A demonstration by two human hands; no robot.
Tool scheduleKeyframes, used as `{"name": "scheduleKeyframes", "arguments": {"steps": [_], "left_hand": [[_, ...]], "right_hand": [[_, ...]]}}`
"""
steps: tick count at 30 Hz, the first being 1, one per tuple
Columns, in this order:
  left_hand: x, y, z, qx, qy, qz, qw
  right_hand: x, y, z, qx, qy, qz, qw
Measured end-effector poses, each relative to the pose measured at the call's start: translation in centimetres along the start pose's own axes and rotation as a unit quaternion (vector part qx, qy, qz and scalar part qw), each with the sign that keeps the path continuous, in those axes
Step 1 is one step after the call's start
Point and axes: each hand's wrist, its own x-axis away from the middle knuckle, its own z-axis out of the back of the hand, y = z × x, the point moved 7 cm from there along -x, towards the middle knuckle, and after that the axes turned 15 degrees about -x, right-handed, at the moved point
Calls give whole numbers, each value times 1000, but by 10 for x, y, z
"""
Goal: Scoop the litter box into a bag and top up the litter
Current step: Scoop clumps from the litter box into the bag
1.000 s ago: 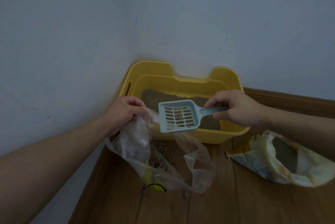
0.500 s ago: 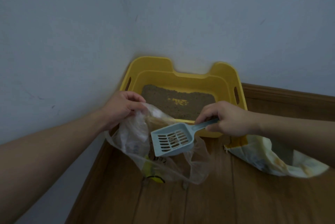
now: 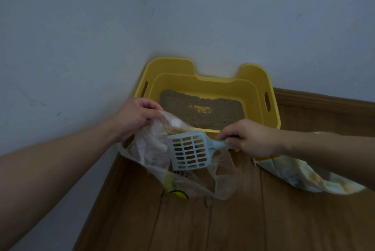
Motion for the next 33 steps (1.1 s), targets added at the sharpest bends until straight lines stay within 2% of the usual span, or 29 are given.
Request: {"name": "scheduleKeyframes", "arguments": {"steps": [9, 17, 20, 23, 25, 28, 33], "left_hand": [[0, 0, -2, 2, -1, 6, 1000], [-3, -6, 1, 15, -3, 16, 1000], [-2, -5, -1, 12, -15, 18, 1000], [-2, -1, -4, -6, -22, 14, 1000], [-2, 3, -5, -11, -24, 9, 1000], [-4, 8, -7, -11, -29, 0, 1000], [-15, 9, -5, -34, -29, -2, 999]], "right_hand": [[6, 5, 1, -42, 2, -13, 999], [10, 8, 36, -173, 141, 27, 974], [4, 18, 47, -210, 200, 5, 957], [-15, 28, 52, -167, 246, -43, 954], [-33, 30, 49, -144, 255, -68, 954], [-64, 32, 41, -167, 263, -98, 945], [-121, 33, 27, -177, 253, -109, 945]]}}
